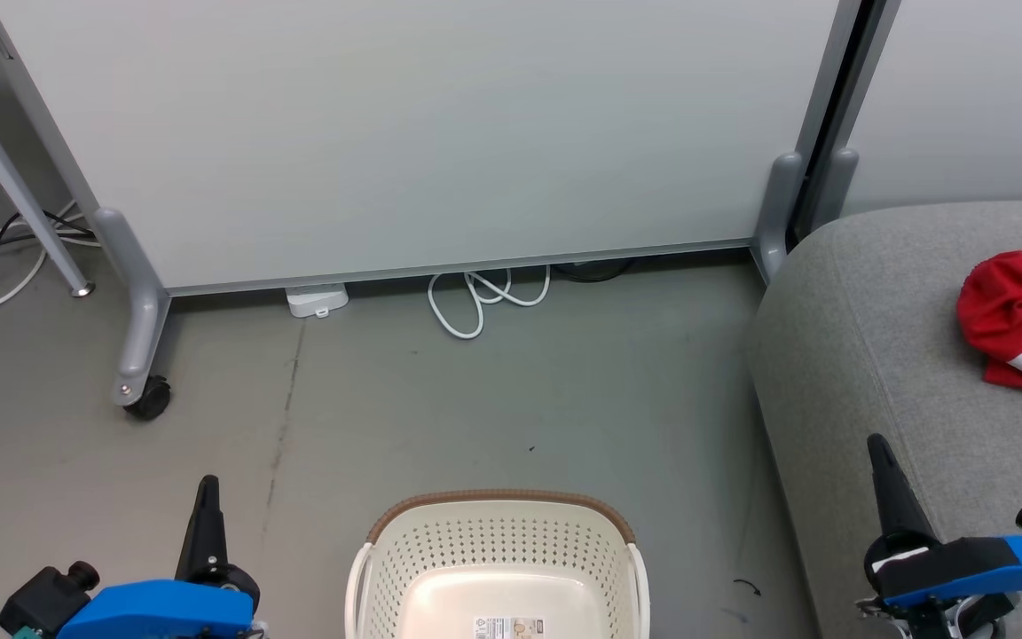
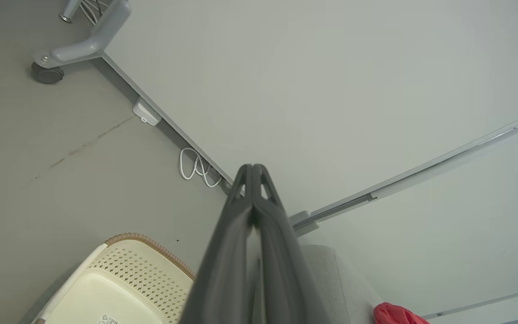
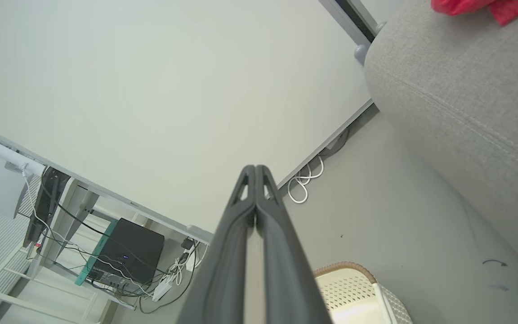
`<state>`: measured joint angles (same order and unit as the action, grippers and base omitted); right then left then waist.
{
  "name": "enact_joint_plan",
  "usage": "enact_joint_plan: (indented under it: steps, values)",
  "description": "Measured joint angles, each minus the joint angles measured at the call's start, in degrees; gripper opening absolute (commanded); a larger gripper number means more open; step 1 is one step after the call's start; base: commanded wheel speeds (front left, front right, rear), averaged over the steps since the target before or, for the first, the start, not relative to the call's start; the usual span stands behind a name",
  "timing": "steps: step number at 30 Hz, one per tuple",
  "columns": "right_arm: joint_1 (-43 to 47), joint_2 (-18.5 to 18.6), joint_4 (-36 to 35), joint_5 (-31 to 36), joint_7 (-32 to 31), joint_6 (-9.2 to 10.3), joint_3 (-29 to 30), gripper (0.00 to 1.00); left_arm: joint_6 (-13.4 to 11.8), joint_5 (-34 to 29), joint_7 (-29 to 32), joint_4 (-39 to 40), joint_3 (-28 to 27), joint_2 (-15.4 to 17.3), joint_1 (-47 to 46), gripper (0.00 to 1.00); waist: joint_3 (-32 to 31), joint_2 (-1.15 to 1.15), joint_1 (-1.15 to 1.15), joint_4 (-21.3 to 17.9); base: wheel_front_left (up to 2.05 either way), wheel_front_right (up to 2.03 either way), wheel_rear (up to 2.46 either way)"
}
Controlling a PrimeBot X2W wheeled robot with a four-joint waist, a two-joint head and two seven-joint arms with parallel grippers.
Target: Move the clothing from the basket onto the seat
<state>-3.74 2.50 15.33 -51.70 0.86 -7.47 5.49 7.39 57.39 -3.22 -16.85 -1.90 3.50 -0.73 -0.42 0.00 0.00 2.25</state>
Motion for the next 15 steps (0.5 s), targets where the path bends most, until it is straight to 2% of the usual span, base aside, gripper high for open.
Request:
enact_joint_plan:
  steps: [15]
  values:
    - [-0.6, 0.0, -0.3, -10.2, -1.9, 0.00, 0.3, 0.00, 0.0, 8.8, 2.5, 0.7, -1.2, -0.1, -1.3, 0.00, 0.1, 0.00, 0.00, -0.4, 0.00, 0.00, 0.00]
